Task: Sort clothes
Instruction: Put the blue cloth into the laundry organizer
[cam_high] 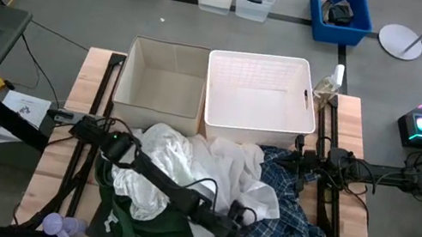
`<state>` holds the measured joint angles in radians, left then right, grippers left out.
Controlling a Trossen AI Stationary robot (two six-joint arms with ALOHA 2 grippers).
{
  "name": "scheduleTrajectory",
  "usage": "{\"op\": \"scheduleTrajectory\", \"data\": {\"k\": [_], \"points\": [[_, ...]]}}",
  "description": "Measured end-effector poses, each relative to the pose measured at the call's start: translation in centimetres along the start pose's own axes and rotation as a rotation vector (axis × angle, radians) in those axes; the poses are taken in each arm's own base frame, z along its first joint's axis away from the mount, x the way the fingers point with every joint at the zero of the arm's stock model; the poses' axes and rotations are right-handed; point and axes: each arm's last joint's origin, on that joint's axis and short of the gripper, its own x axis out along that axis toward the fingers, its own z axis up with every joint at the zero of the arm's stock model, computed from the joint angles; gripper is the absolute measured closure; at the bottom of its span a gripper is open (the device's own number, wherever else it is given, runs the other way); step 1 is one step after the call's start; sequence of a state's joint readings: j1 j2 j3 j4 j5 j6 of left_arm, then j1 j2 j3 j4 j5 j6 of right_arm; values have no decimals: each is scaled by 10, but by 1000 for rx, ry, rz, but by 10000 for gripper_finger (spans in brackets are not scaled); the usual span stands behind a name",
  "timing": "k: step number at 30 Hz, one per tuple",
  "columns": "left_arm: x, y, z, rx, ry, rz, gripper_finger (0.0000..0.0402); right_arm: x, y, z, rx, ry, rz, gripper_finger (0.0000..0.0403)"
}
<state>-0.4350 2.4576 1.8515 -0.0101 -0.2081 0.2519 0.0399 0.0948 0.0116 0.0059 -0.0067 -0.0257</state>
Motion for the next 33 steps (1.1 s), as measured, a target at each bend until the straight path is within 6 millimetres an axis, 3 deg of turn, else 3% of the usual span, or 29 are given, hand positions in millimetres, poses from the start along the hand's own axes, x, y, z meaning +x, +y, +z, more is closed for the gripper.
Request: {"op": "scheduleTrajectory", "data": {"k": [8, 11, 14, 15, 19, 21, 26, 30, 33], "points": [[12, 0, -24, 165, 134, -24, 165, 0, 0, 0, 0, 1, 0, 402], [12, -4, -29, 269, 181, -27, 231, 0, 0, 0, 0, 2, 0, 402], [8, -10, -26, 331, 187, -33, 353, 0, 0, 0, 0, 2, 0, 402], [5, -10, -23, 334, 181, -33, 376, 0, 0, 0, 0, 2, 0, 402], [-15, 4, 7, 304, 69, 29, 393, 0, 0, 0, 0, 4, 0, 402], [-37, 25, 37, 259, -60, 74, 396, 0, 0, 0, 0, 4, 0, 402], [-126, 104, 110, 127, -446, 214, 398, 0, 0, 0, 0, 3, 0, 402], [-195, 161, 137, -4, -731, 230, 399, 0, 0, 0, 0, 4, 0, 402], [-244, 200, 144, -140, -883, 266, 400, 0, 0, 0, 0, 4, 0, 402]]}}
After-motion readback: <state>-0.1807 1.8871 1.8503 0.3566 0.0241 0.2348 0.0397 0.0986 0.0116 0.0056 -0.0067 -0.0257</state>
